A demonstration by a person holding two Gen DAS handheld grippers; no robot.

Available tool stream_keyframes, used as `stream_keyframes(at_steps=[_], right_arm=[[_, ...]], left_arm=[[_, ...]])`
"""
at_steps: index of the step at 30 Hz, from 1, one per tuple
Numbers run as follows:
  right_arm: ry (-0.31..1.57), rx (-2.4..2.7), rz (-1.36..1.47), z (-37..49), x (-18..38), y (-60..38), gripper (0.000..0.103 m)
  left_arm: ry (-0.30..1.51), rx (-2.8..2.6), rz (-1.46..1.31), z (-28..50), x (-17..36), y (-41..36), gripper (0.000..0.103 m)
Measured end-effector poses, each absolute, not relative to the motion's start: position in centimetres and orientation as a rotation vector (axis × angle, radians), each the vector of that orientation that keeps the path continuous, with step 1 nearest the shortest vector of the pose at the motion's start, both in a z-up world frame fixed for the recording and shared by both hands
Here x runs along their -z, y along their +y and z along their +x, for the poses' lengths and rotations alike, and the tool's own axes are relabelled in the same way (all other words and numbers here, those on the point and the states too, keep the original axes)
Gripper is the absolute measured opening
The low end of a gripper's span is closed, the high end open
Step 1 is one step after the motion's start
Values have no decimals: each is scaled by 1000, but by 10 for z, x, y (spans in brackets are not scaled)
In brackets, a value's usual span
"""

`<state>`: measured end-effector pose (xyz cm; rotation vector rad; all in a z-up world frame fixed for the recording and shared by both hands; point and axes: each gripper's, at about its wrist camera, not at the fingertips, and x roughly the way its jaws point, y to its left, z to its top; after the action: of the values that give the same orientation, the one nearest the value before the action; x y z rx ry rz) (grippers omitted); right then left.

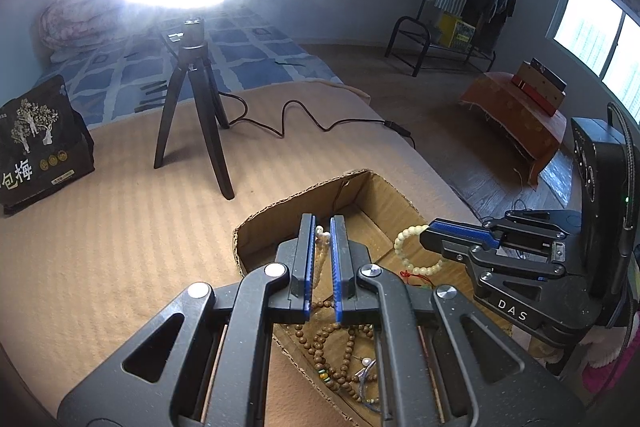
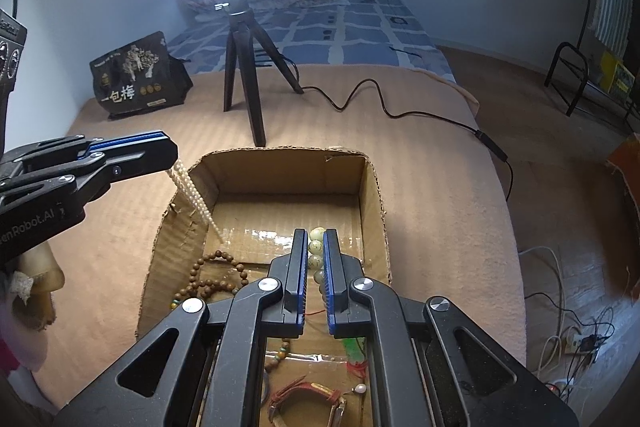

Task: Organize jewelry
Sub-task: 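Open both tools to release the bracelet and necklace into the box, then withdraw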

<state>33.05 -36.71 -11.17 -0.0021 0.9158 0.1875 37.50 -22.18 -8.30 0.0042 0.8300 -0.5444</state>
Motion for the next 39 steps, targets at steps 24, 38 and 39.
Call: stream_keyframes(at_steps=[24,38,39], right_arm=[[898,-165,-26,322,104,-363,27],[836,-152,-51,280,55,-350,27],[832,-153,-50,277,52,-350,27]], left_arm=[[816,518,4,368,74,-216,5],[735,495,17,326,18,-188,5],[728,498,18,320,12,-185,5]])
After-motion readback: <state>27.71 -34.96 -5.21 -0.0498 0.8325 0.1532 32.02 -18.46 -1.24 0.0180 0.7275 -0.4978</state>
